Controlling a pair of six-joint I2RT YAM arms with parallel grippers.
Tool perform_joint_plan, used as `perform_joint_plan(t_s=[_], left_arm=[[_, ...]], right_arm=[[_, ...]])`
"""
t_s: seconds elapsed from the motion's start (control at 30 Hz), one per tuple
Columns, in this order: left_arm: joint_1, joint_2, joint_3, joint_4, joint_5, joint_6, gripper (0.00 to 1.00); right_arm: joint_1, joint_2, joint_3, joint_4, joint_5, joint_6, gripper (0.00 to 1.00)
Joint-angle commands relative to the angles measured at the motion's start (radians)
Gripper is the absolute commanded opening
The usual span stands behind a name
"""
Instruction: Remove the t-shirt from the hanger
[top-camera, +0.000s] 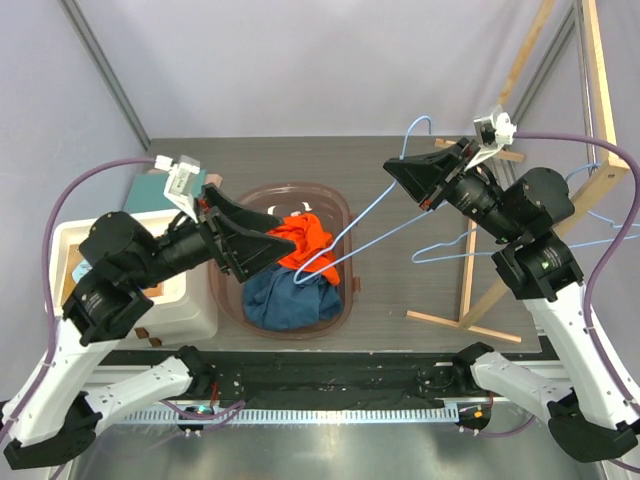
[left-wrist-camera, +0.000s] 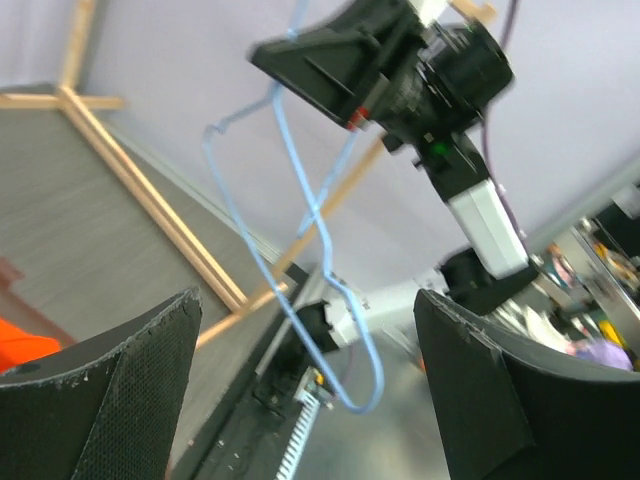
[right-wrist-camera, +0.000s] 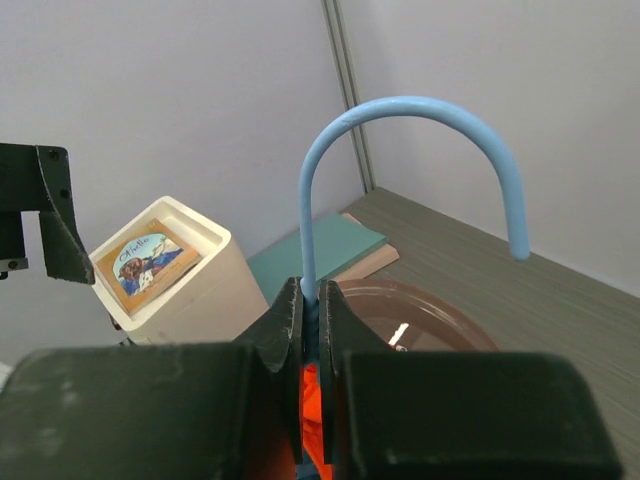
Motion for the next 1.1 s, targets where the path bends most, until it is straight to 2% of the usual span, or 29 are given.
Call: perform_joint_plan(t_s=[0.0, 0.13, 0.63, 0.83, 0.93, 0.97, 1.03, 1.07], left_arm=[[0.004, 0.087, 0.036, 0.081, 0.256, -0.038, 0.84], [0.002, 0.124, 0.045, 0.018, 0.258, -0.003, 0.77], [-0.025, 0.119, 0.009, -0.059, 0.193, 0.025, 0.78], [-0.039, 0.128, 0.019, -0.114, 0.130, 0.041, 0.72], [-0.044, 0.138, 0.025, -0.126, 0.103, 0.046, 0.60], [-0.044, 0.138, 0.025, -0.128, 0.095, 0.048, 0.49], [-0.045, 0.136, 0.022, -0.128, 0.058, 0.046, 0.38], [-0.047, 0.138, 0.021, -0.129, 0.051, 0.048, 0.29]], right_arm=[[0.001, 0.021, 0.077, -0.032, -0.023, -0.054, 0.01], [0.001, 0.032, 0.082, -0.044, 0.000, -0.041, 0.01], [0.001, 0.053, 0.091, -0.081, 0.118, -0.011, 0.01], [0.001, 0.065, 0.096, -0.089, 0.127, 0.006, 0.01], [0.001, 0.067, 0.100, -0.087, 0.124, 0.015, 0.01], [0.001, 0.071, 0.105, -0.089, 0.116, 0.023, 0.01], [0.002, 0.070, 0.106, -0.089, 0.103, 0.031, 0.01], [0.001, 0.073, 0.108, -0.089, 0.095, 0.035, 0.02]])
